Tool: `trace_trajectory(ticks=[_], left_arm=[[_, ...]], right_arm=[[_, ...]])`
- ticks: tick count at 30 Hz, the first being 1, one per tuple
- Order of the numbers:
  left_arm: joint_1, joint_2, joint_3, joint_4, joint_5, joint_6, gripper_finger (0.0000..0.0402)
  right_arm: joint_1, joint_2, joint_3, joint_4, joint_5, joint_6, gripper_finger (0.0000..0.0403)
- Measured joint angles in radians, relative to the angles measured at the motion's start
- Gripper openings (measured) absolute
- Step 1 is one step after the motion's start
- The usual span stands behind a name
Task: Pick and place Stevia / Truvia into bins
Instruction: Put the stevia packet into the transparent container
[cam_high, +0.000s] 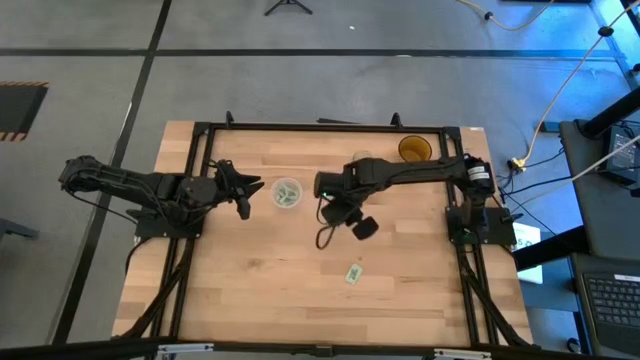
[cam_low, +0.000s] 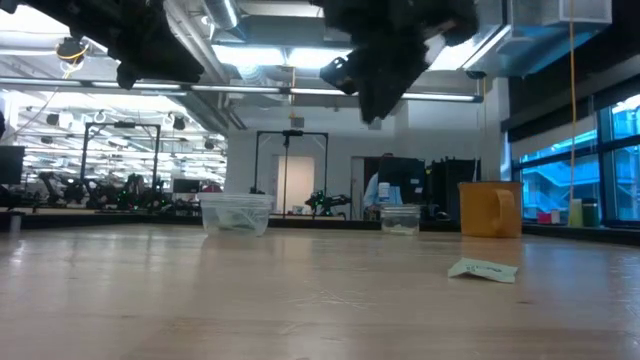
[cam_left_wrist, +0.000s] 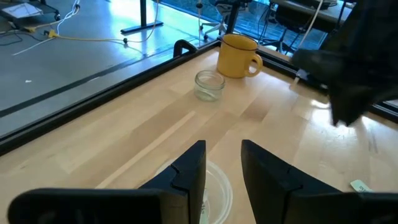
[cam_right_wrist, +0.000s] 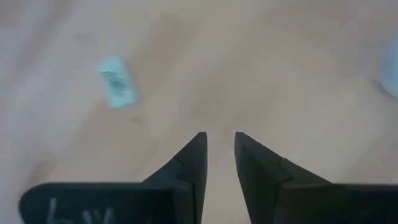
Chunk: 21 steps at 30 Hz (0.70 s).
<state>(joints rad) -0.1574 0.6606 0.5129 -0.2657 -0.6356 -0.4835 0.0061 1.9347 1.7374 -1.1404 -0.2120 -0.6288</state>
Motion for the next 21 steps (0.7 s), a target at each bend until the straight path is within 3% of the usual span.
trace_trajectory(ticks=[6,12,21], left_arm=[[0.0,0.0,0.0,-0.001,0.0,0.0,0.0097],[0.0,0.0,0.0,-0.001,0.0,-0.001,0.0097],[0.0,0.0,0.0,-0.001,0.0,-0.001,0.0097]], right_arm=[[0.084,0.0,-0.066,0.002,-0.041,-0.108,0.0086],[0.191,0.001,-0.2,0.083,0.079,-0.114,0.0086],[0.306,0.001,-0.359,0.286,0.089,-0.106,0.0086]])
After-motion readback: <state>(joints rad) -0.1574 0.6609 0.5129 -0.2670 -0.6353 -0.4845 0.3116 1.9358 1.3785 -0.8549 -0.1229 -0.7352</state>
